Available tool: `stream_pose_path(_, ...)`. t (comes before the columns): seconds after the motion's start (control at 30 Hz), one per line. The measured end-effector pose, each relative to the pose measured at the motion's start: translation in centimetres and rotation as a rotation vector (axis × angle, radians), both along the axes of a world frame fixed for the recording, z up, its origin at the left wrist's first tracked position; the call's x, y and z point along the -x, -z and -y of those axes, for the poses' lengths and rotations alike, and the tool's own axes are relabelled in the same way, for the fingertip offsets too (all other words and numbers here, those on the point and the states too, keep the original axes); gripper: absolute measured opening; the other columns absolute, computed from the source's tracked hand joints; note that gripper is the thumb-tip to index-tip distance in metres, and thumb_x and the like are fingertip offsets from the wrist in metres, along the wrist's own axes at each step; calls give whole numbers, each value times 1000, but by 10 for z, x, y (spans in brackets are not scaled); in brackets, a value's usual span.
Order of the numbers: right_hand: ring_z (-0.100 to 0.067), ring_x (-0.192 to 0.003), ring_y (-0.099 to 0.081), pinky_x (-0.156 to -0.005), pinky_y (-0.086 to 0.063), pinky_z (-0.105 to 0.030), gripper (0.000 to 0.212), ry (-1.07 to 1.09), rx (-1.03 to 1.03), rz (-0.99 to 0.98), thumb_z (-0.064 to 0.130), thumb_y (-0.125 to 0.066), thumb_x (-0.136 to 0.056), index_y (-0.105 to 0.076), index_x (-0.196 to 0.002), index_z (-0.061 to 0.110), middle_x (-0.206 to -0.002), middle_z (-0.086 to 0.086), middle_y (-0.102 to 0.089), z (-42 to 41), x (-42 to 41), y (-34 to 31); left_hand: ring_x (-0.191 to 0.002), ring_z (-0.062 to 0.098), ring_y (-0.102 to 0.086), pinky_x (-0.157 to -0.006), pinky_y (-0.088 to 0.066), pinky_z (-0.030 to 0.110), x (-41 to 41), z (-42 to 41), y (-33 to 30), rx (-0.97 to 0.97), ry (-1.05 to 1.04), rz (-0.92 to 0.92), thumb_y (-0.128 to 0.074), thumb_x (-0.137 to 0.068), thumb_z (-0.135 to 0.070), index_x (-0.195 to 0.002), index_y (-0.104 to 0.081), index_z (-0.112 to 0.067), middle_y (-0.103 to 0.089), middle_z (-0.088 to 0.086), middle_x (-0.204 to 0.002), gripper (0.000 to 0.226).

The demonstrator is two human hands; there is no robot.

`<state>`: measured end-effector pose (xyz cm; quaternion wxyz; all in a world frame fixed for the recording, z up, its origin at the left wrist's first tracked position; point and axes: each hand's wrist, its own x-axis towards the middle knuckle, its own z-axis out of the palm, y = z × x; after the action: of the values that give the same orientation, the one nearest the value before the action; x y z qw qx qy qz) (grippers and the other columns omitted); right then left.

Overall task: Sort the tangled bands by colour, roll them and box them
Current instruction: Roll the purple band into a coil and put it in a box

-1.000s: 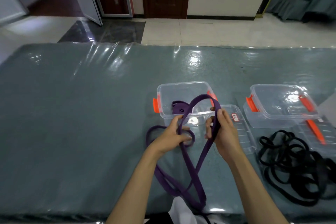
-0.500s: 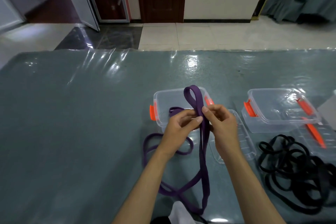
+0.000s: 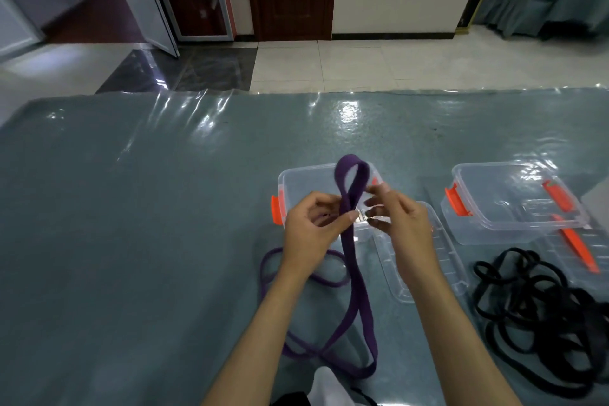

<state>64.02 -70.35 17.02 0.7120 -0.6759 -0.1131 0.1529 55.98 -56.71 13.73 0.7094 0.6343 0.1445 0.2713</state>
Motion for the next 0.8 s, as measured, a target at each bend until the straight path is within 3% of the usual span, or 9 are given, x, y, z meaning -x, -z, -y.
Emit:
stream_pose_path(0.1,-19,-77,-73,-74,-63,-30,43,11,-10,-17,59,-58,-100,-81,-101,24,-85,-2,-75,7,-8,-12,-93,12,-76,-87,-61,24,6,-16,3,-249,11,-90,-91,-82,-20,-94,-75,-37,-78,-11,-100,26)
stream_pose_path(0.23,-17,-76,-76,-74,-66,-36,54,-29,126,83,69,-77,-78,-77,-102,20,-85,0,-77,10,-10,-24,-91,7,-71,-84,-60,23,11,-25,5,-575,52,-113,-91,-81,-15,-104,-77,-19,-71,-15,-101,27)
stream_pose_path(0.43,-24,-93,-75,-84,-65,-45,32,-3,339,150,45,-88,-82,-72,-93,20,-97,-5,-76,12,-5,-18,-89,7,-68,-84,-59,27,21,-30,4,-731,137,-117,-87,-83,-14,-107,-74,-16,-68,-14,-100,27)
stream_pose_path(0.5,-32,-93,-77,-83,-66,-46,26,-32,230,41,28,-88,-85,-71,-96,12,-96,-17,-77,15,-5,-17,-90,5,-67,-85,-59,26,26,-32,6,-743,135,-134,-88,-84,-16,-107,-74,-16,-69,-11,-101,27)
stream_pose_path(0.6,-34,-78,-79,-81,-67,-48,22,-22,79,-62,2,-81,-88,-70,-106,6,-86,-31,-74,19,0,-15,-93,5,-67,-86,-58,21,32,-32,7,-730,144,-144,-88,-85,-19,-108,-73,-18,-70,-11,-103,28)
stream_pose_path(0.7,-30,-70,-77,-77,-67,-44,19,9,39,-46,-2,-78,-89,-74,-104,8,-84,-32,-72,21,8,-10,-93,7,-67,-86,-59,27,35,-25,8,-732,167,-158,-87,-86,-22,-107,-72,-19,-70,-11,-104,27)
stream_pose_path(0.8,-34,-76,-79,-76,-67,-40,20,-12,13,-42,1,-80,-88,-77,-104,13,-85,-23,-78,27,9,-10,-101,9,-67,-89,-60,30,37,-18,7,-703,146,-130,-86,-86,-24,-116,-70,-24,-69,-14,-109,34)
